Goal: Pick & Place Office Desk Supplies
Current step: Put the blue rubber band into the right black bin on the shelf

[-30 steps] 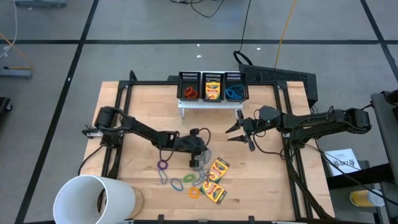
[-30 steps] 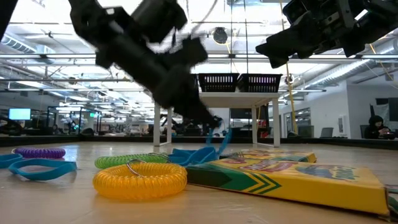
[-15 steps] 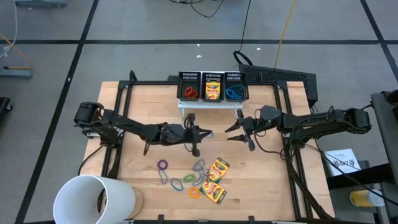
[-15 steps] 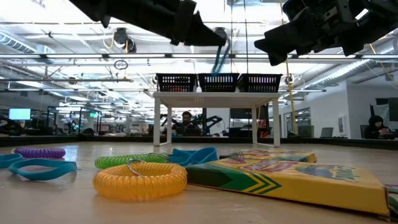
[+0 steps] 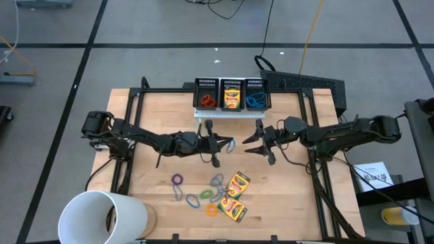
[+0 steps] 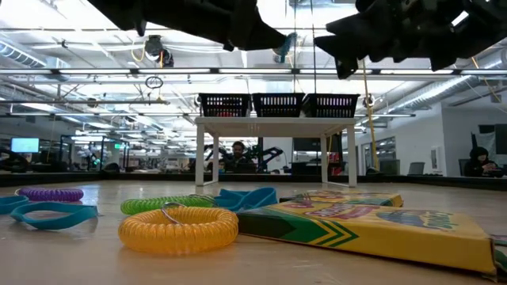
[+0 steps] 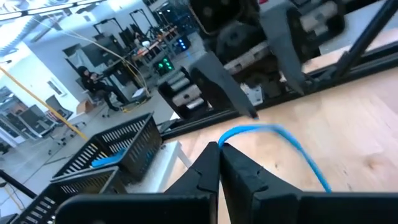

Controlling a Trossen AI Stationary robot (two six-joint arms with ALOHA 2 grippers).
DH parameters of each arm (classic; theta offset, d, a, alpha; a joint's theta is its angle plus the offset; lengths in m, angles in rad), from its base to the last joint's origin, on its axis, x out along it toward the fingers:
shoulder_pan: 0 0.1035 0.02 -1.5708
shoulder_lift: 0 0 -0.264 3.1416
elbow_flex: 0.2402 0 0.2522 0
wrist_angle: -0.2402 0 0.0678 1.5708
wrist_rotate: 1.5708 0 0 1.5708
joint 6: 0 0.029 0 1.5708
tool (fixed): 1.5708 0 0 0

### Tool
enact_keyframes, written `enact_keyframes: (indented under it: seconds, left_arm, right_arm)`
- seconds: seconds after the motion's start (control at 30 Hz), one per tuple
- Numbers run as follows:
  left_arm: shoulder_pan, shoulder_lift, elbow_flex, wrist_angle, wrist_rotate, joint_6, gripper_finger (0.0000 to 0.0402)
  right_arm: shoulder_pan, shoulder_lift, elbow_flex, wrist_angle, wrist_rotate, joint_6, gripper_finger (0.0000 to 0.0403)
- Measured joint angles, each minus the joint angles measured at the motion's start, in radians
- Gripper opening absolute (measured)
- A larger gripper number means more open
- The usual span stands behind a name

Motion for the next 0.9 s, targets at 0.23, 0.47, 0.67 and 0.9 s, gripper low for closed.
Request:
enact_keyframes:
  seconds: [0.23,0.47,0.67,0.9]
  left_arm:
    - [0.002,0.000,0.020,0.007,0.006,-0.011,0.0010]
    - [0.002,0.000,0.087,-0.091,0.097,0.023,0.0006]
    - [0.018,0.000,0.090,-0.094,0.081,0.026,0.0005]
    - [0.025,0.000,0.090,-0.083,0.080,0.018,0.0009]
  right_arm:
    - [0.030,0.107,0.001,0.155,0.081,-0.008,0.0153]
    - [0.030,0.116,0.001,0.176,0.083,0.003,0.0153]
    - [0.042,0.116,0.001,0.220,0.078,0.048,0.0153]
    - [0.070,0.116,0.001,0.258,0.082,0.034,0.0153]
